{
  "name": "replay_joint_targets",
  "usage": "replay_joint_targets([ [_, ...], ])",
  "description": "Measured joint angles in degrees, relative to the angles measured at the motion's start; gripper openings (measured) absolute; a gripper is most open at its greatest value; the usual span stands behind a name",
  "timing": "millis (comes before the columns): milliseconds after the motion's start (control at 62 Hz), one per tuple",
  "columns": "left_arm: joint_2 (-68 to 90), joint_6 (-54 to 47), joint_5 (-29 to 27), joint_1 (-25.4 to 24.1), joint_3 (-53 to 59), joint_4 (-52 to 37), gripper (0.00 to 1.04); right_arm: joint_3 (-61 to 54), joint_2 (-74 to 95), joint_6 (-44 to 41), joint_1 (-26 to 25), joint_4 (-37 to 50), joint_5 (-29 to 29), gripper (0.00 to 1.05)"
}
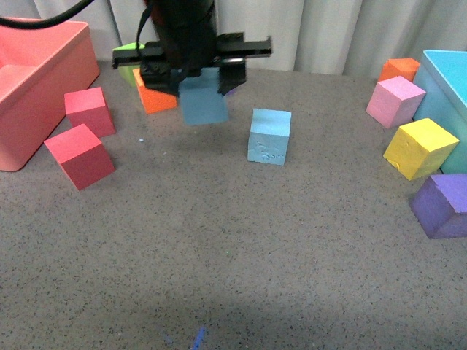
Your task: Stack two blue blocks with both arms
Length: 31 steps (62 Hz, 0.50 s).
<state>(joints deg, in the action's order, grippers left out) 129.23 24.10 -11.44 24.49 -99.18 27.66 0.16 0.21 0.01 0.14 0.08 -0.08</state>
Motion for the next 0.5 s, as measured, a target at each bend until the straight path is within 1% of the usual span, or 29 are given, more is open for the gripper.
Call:
replay_joint_targets([
  [226,0.9,-0.3,-0.1,5.9,-5.5,4.1,0.46,0.0,0.0,0.0,0.0,0.0,0.0,0.95],
  [339,3.4,-1.0,-0.6,7.1,-10.1,6.7,0.46,0.0,0.0,0.0,0.0,0.0,0.0,0.95],
  [500,7.7,-1.7,-1.4,7.6,-16.7,10.0,0.46,0.0,0.0,0.0,0.0,0.0,0.0,0.95],
])
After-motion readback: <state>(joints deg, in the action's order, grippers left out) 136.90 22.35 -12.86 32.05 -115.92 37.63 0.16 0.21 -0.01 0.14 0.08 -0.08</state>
